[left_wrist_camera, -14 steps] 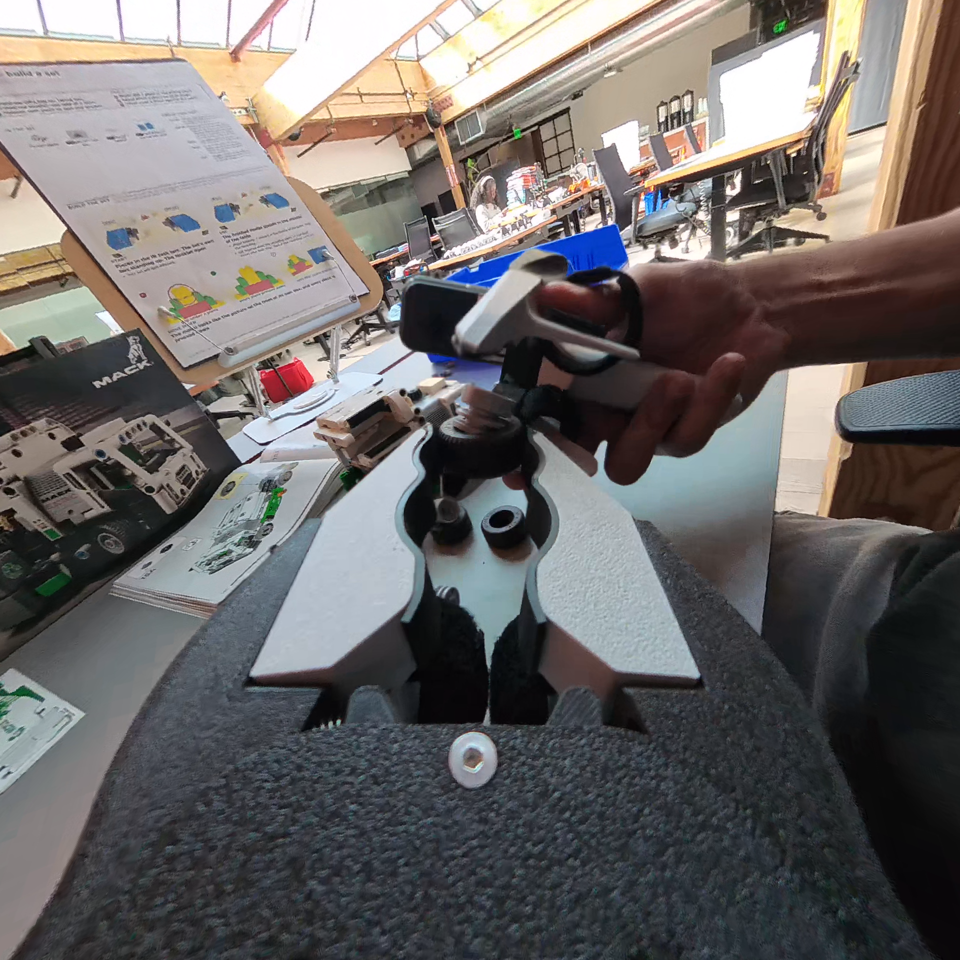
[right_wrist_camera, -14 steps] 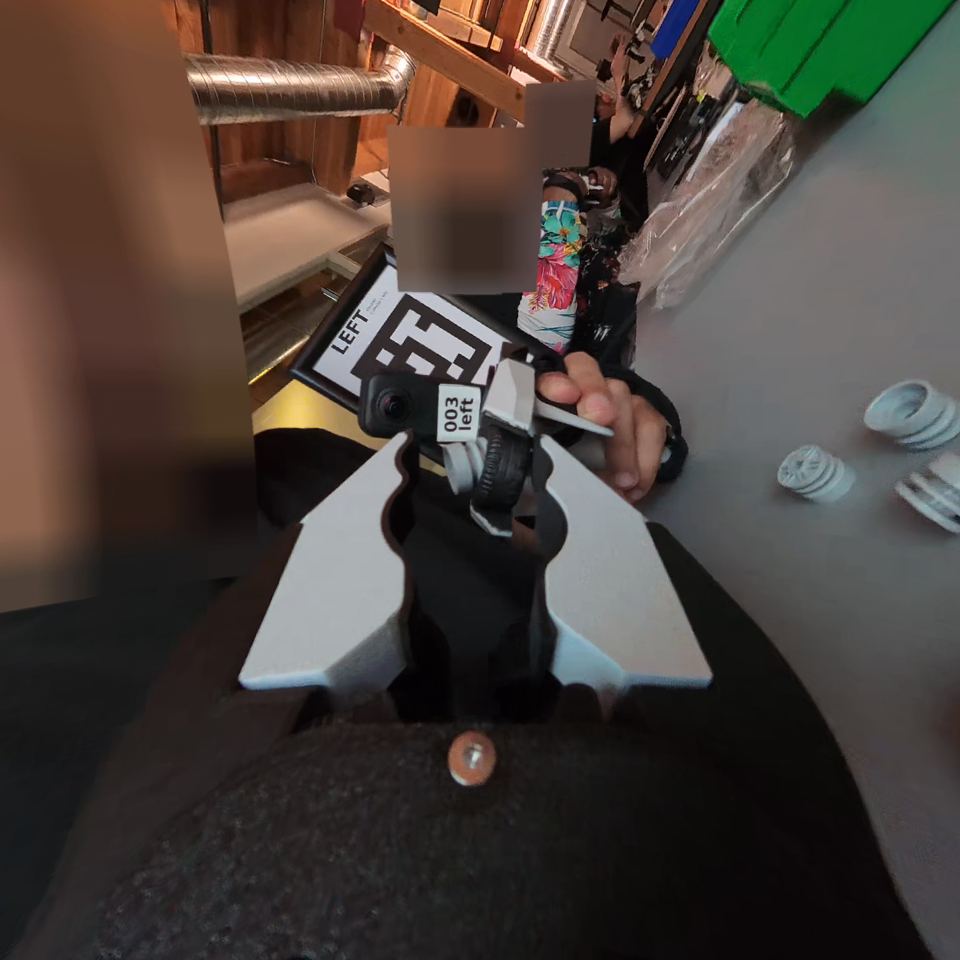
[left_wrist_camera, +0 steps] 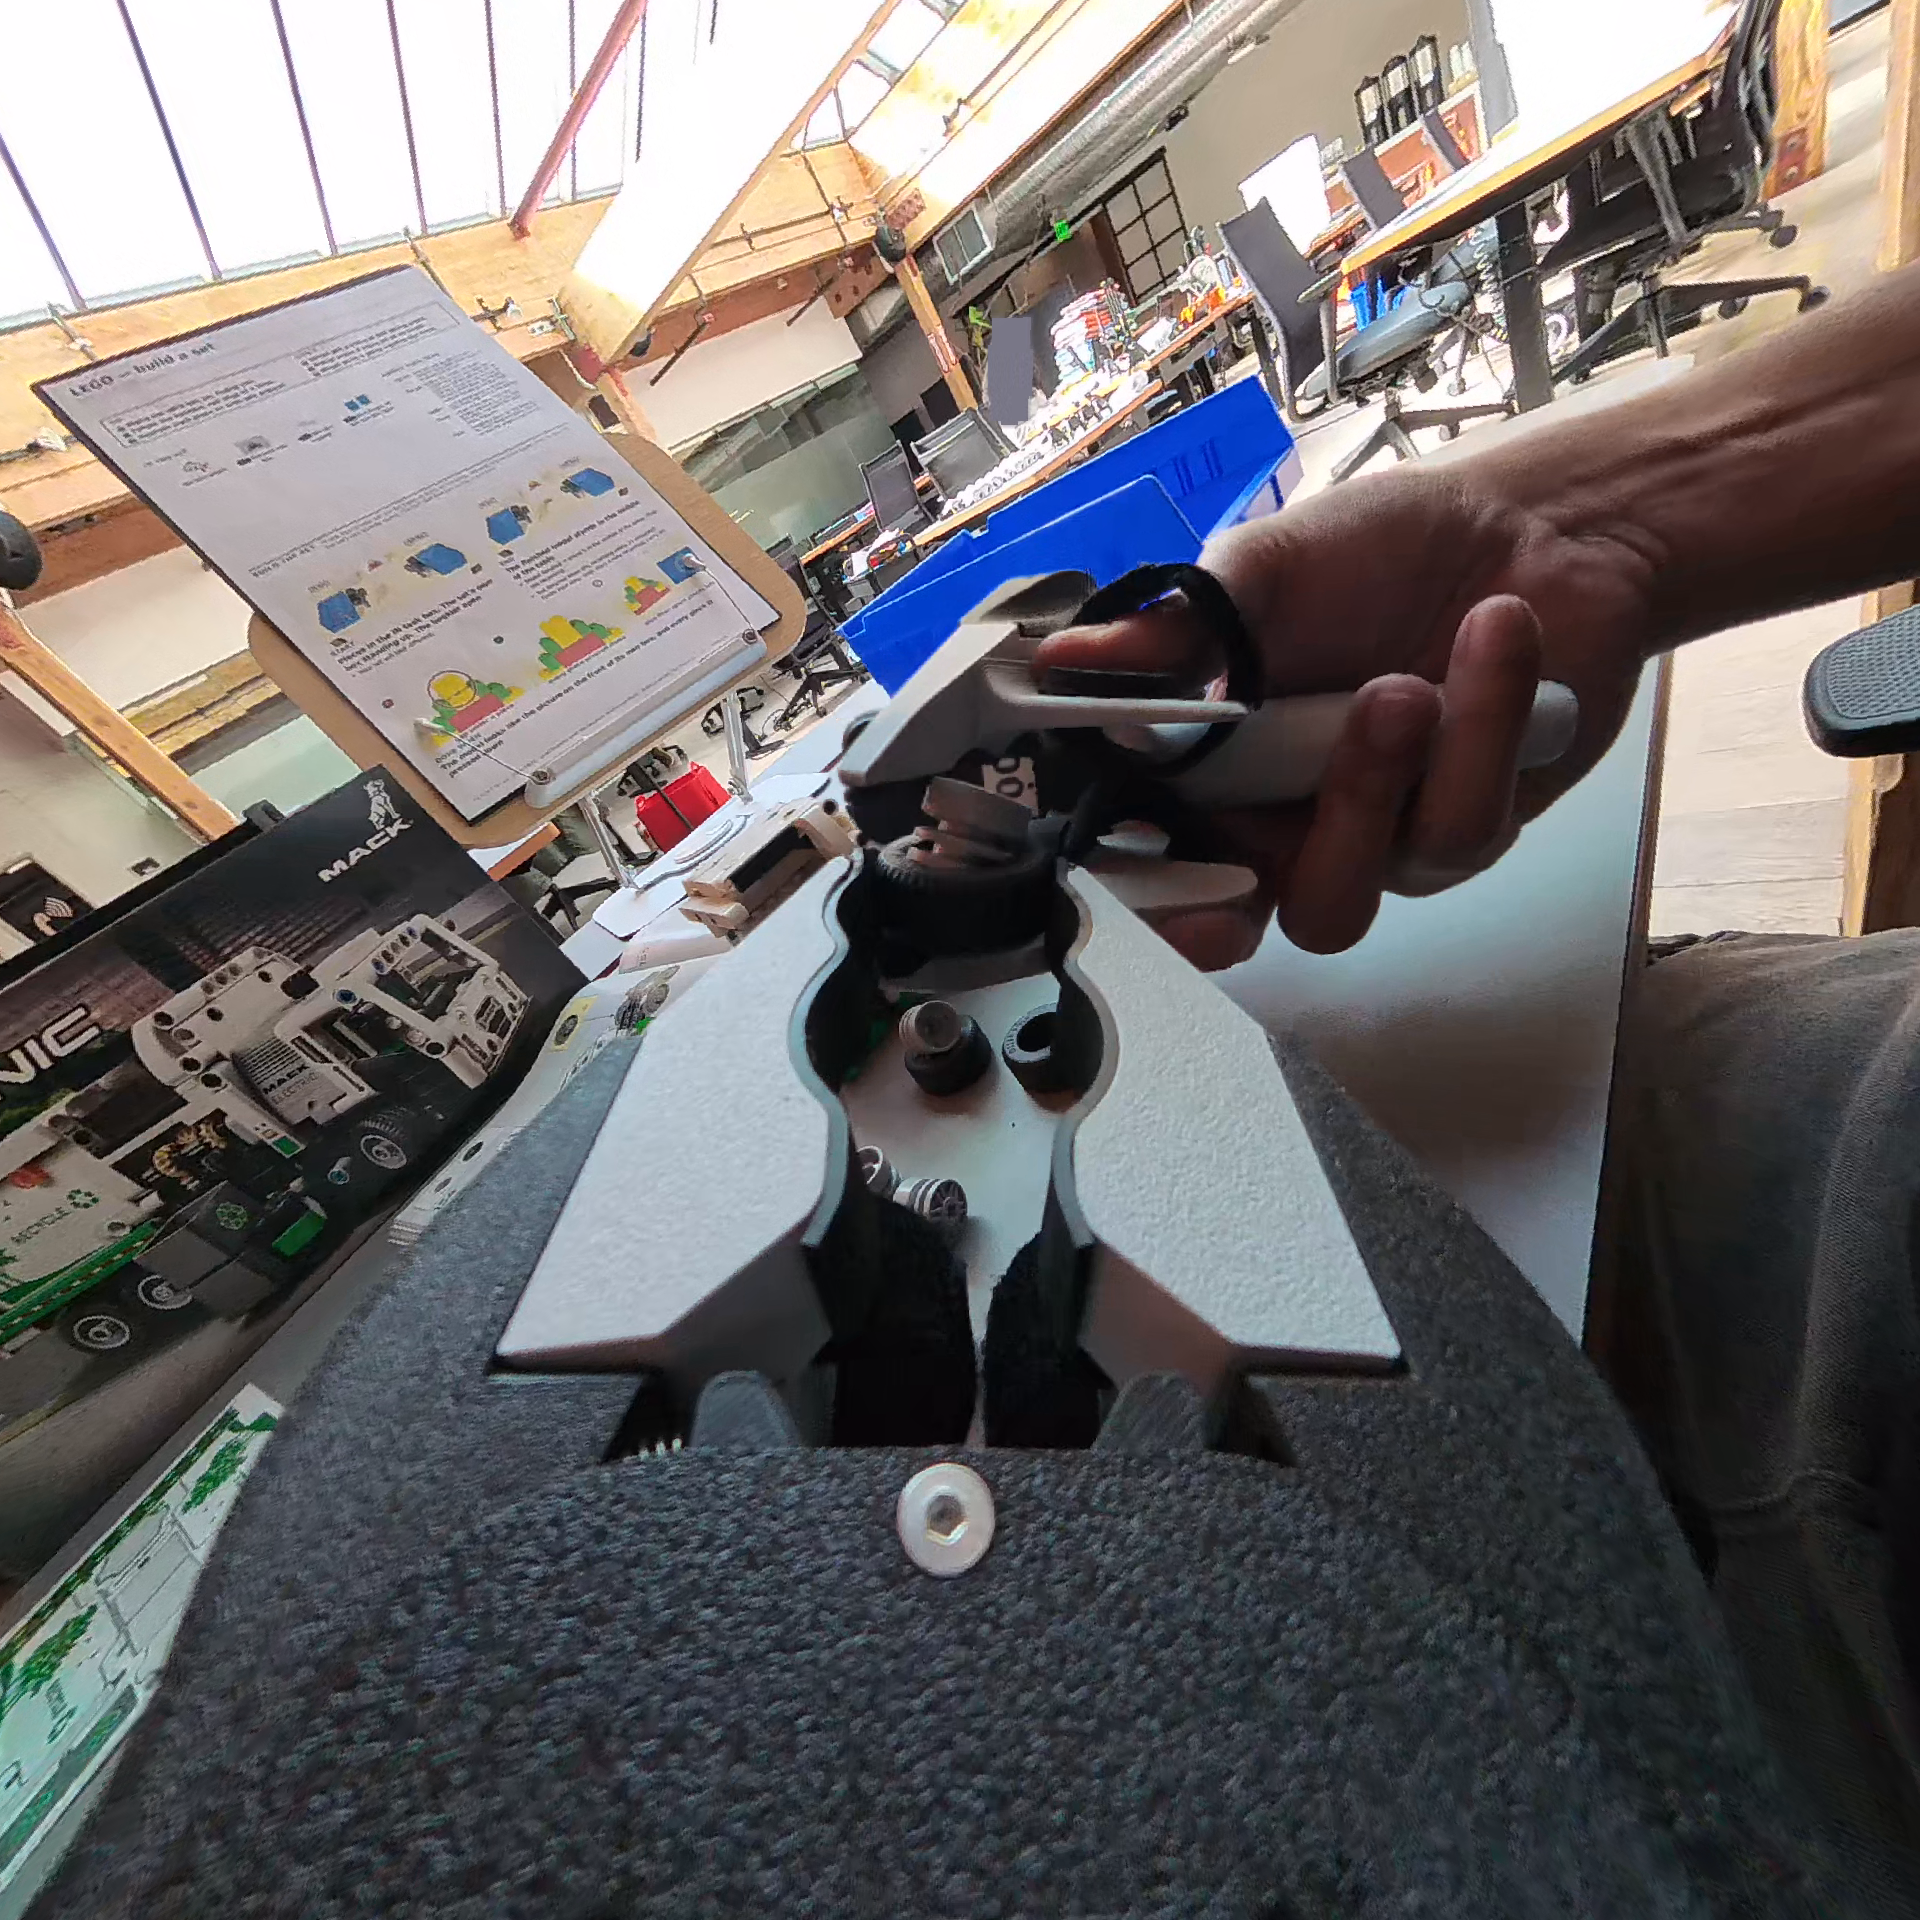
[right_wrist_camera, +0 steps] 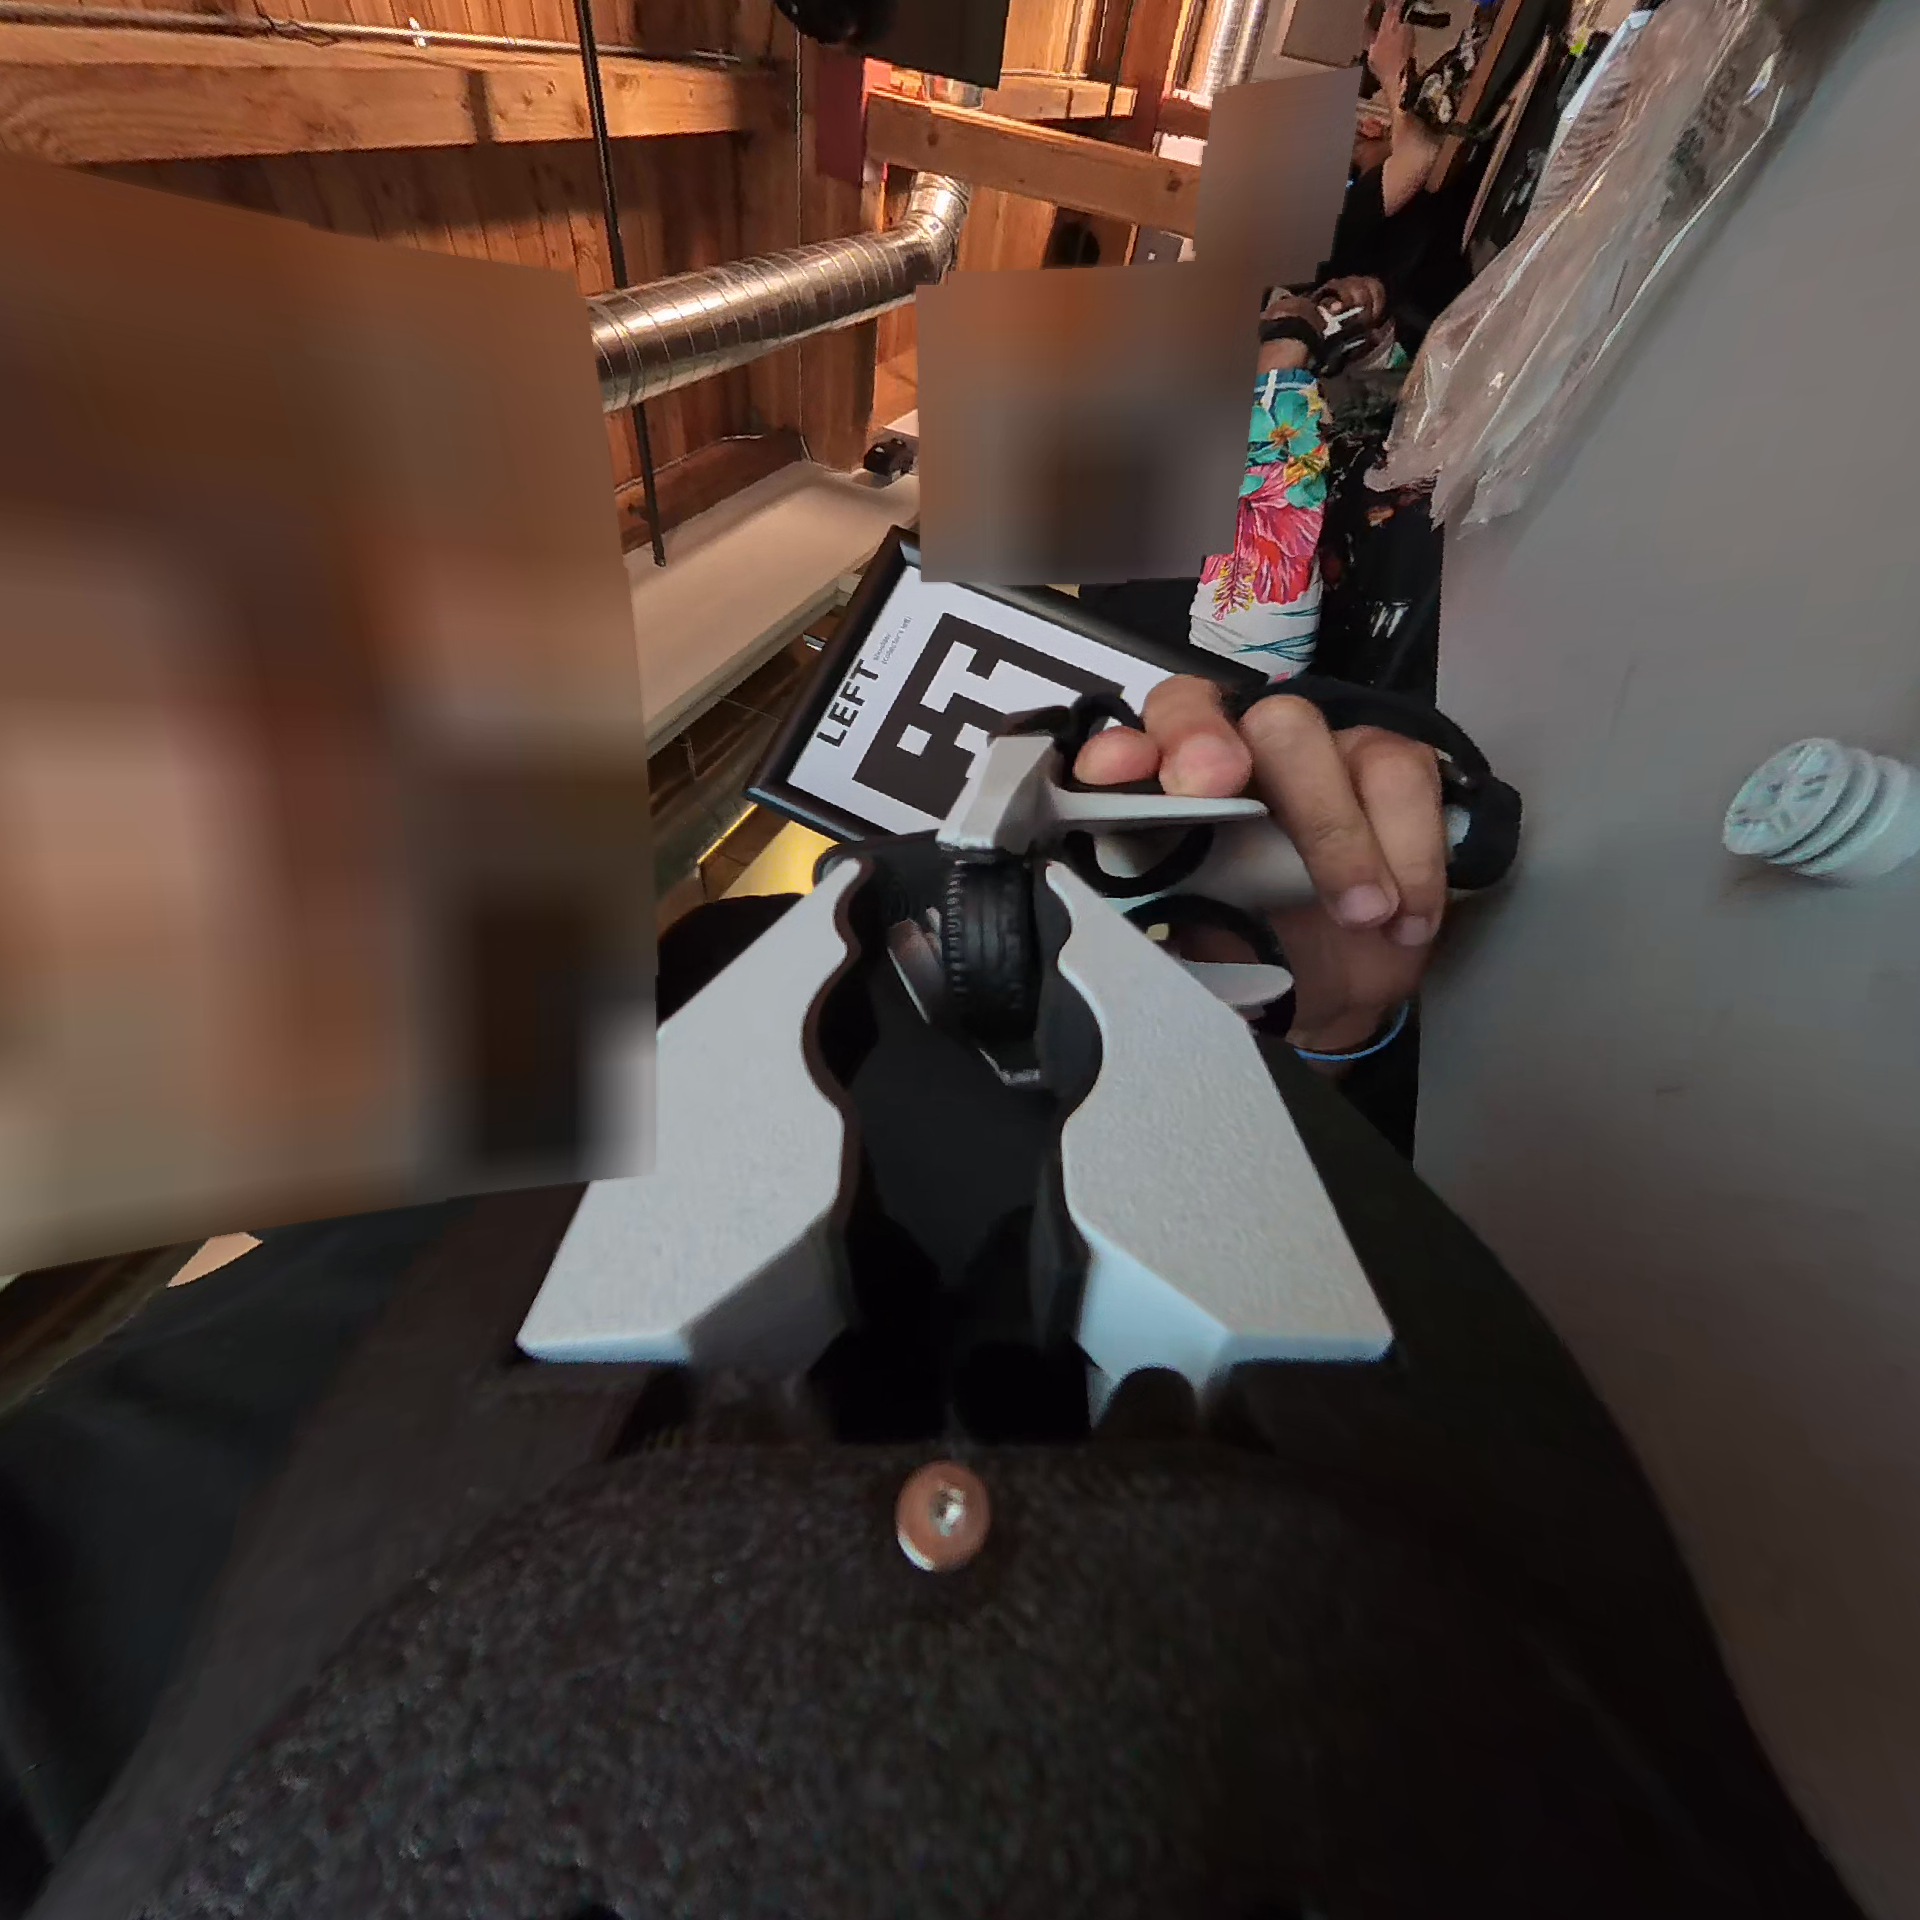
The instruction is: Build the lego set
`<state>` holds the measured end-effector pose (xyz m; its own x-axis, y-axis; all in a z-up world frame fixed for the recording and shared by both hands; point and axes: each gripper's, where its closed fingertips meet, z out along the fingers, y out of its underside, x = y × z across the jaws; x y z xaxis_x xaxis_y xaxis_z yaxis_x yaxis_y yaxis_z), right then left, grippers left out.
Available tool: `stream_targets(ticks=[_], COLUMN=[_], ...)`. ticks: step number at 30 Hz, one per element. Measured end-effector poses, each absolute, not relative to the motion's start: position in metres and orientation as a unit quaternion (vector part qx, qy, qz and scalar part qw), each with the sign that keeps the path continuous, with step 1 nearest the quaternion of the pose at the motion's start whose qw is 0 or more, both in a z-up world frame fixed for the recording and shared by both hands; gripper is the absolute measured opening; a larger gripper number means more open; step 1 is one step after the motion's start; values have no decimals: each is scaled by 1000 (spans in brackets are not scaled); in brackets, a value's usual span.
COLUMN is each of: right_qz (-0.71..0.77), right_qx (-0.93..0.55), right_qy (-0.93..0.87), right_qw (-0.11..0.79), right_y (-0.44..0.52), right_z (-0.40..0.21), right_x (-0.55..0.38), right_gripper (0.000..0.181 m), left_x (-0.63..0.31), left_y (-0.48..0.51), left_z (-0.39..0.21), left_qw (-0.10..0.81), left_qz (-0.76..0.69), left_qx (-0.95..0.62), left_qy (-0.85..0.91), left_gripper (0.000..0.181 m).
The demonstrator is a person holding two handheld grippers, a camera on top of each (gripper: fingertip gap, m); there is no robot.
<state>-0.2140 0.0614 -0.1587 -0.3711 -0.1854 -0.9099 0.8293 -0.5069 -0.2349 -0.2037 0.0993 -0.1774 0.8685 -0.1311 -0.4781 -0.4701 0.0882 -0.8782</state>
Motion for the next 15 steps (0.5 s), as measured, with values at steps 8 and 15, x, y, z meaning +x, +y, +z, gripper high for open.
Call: stream_targets(ticks=[8, 15], right_qz=[-745, -635], right_qx=[473, 438], right_qy=[383, 634], right_qw=[274, -64], right_y=[68, 100], right_z=[-165, -162], right_x=[-224, -228], right_gripper=[30, 39], left_x=[-206, -221], left_y=[102, 99], left_z=[-184, -181], left_qw=[689, 689], left_qz=[49, -54], left_qx=[-695, -709], left_qy=[199, 139], left_gripper=[30, 29])
